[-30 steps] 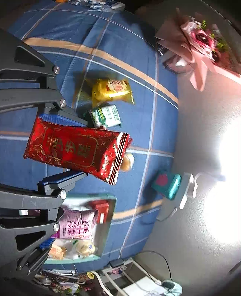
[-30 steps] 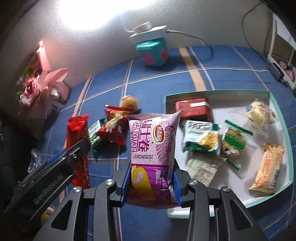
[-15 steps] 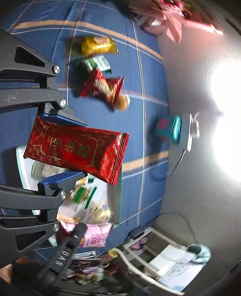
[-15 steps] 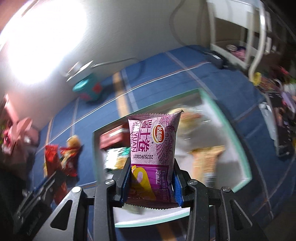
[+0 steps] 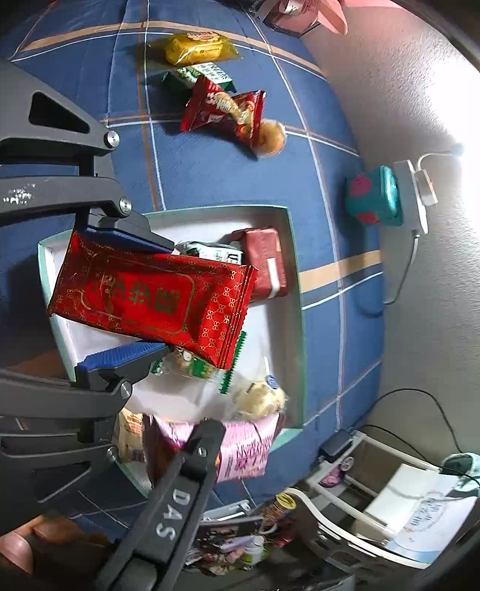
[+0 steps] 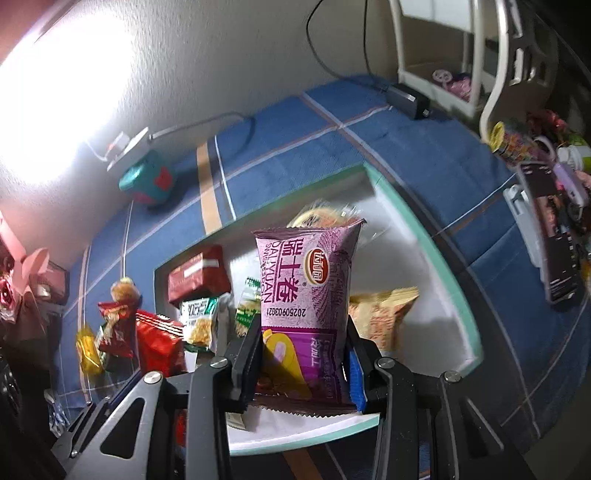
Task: Organize snacks
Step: 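Open right tool to drop the roll bag while left tool releases the red packet in the tray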
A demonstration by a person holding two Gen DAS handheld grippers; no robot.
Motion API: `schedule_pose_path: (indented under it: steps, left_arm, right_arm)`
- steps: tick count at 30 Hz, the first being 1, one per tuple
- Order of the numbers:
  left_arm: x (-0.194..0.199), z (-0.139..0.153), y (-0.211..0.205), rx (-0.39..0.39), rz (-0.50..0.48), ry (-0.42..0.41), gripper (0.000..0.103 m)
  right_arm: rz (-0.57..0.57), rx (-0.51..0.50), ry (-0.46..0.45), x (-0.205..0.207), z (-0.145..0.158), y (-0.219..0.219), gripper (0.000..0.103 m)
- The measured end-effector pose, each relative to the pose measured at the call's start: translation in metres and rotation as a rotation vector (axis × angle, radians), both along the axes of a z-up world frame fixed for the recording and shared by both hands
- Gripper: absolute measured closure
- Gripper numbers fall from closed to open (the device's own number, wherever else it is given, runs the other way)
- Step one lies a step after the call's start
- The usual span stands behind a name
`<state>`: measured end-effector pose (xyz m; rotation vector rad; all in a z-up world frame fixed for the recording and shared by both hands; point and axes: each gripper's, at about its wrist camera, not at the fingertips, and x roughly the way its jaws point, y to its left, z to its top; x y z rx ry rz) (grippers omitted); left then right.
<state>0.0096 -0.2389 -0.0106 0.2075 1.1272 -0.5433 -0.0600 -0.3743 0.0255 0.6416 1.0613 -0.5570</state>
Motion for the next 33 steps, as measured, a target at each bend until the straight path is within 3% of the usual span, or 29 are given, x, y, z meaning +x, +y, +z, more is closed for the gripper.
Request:
schedule_pose_path:
  steps: [18, 29, 31, 33]
  left_arm:
    - [0.003, -0.029, -0.006, 0.063, 0.01, 0.053, 0.054]
    - [0.001, -0.023, -0.006, 0.067, 0.007, 0.047, 0.044]
    - [0.001, -0.021, -0.004, 0.067, 0.01, 0.046, 0.044]
    - [0.001, -0.018, -0.001, 0.063, 0.017, 0.046, 0.044]
  right_arm:
    - [0.019, 0.038, 0.065, 0.014, -0.027, 0.005, 0.061]
    - [0.03, 0.029, 0.061, 0.015, -0.026, 0.005, 0.061]
    - [0.03, 0.028, 0.055, 0.014, -0.024, 0.005, 0.056]
    - [0.025, 0.032, 0.043, 0.013, -0.021, 0.004, 0.041]
